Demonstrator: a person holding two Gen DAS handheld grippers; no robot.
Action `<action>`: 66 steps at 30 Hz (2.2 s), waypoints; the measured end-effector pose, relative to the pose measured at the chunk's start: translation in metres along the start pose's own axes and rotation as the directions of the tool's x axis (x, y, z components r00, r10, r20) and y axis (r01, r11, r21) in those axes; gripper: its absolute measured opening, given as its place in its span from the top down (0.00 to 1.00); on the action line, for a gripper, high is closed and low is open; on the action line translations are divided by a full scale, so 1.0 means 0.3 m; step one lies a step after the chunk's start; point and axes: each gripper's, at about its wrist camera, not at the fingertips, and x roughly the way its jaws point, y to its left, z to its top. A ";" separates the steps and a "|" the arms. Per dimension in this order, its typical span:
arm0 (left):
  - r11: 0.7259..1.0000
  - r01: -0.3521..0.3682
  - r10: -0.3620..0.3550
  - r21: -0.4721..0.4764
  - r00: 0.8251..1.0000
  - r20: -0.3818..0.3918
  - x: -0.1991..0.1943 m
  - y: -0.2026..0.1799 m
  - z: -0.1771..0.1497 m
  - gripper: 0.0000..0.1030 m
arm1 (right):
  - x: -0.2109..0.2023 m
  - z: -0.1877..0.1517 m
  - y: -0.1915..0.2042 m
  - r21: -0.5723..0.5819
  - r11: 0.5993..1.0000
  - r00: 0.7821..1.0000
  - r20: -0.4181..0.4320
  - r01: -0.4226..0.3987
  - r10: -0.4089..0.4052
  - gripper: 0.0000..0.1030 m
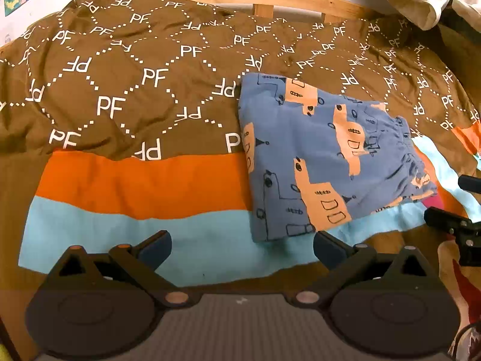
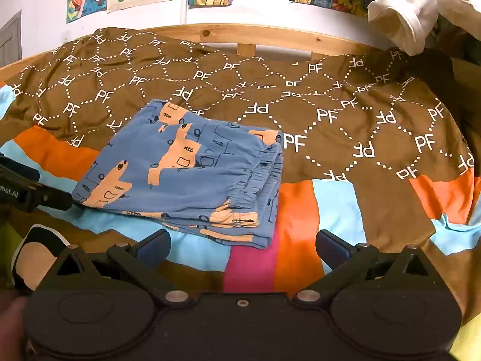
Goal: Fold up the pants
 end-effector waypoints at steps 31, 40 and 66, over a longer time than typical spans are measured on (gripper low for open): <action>0.994 0.111 -0.111 -0.006 0.993 -0.036 0.073 0.014 0.122 0.00 | 0.215 0.280 -0.224 0.048 0.959 0.944 -0.170 -0.279 0.283 0.01; 0.996 0.092 -0.091 0.021 0.995 -0.046 0.137 0.014 0.124 0.00 | 0.404 0.332 -0.295 0.045 0.954 0.937 -0.180 -0.295 0.298 0.01; 0.981 0.192 -0.192 0.002 0.981 -0.014 0.152 0.043 0.125 0.33 | 0.462 0.291 -0.308 0.208 0.899 0.910 -0.077 -0.386 0.408 0.47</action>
